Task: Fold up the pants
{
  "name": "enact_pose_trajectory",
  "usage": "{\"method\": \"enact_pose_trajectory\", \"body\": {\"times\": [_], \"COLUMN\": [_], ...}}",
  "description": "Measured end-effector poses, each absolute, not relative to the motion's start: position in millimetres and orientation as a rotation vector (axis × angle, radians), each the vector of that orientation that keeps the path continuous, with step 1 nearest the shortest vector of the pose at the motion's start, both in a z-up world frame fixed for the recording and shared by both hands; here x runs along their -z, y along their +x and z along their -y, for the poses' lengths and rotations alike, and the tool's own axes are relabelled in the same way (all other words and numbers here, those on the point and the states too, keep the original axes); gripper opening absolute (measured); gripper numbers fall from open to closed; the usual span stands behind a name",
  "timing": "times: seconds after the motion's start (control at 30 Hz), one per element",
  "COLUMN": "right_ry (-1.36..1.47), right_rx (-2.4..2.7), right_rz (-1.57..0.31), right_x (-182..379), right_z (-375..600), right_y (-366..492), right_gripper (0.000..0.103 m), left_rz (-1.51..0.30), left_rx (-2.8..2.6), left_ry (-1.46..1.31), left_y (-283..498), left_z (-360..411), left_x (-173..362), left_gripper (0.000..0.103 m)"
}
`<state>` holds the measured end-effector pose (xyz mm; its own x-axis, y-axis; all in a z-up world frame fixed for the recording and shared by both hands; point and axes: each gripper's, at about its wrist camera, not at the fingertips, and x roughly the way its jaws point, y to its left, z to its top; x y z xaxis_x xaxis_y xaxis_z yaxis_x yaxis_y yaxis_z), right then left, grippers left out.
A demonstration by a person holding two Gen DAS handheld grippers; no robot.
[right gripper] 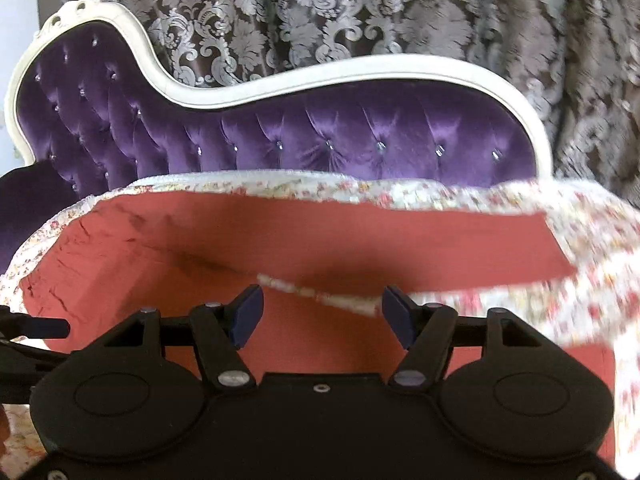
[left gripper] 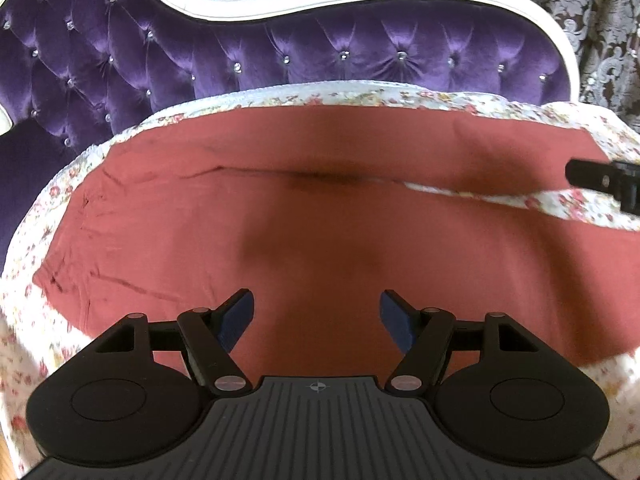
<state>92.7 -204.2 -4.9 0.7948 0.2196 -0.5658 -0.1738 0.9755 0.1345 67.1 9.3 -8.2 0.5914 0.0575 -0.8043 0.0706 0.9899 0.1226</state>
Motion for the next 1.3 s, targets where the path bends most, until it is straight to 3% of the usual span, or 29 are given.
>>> {"method": "enact_pose_trajectory", "body": {"times": [0.47, 0.9, 0.97, 1.0, 1.03, 1.3], "right_ry": [-0.145, -0.324, -0.284, -0.280, -0.277, -0.376], "right_rx": [-0.460, -0.682, -0.688, -0.669, -0.650, -0.651], "right_rz": [-0.713, -0.842, -0.847, -0.835, -0.835, -0.614], "right_x": [51.5, 92.0, 89.9, 86.9, 83.9, 29.4], "right_z": [181.5, 155.7, 159.1, 159.9, 159.8, 157.2], "right_y": [262.8, 355.5, 358.0, 357.1, 356.3, 264.5], "right_gripper": [0.068, 0.067, 0.053, 0.014, 0.007, 0.007], "left_rz": [-1.086, -1.058, -1.059, -1.057, -1.056, -1.016], "left_rx": [-0.005, 0.034, 0.036, 0.039, 0.041, 0.048], "left_ry": [0.137, 0.119, 0.119, 0.120, 0.120, 0.096], "left_y": [148.8, 144.4, 147.0, 148.8, 149.1, 163.2], "left_z": [-42.1, -48.4, -48.2, -48.0, -48.1, -57.2], "left_x": [71.0, 70.5, 70.2, 70.2, 70.0, 42.4], "left_gripper": [0.070, 0.071, 0.071, 0.071, 0.071, 0.070]}}
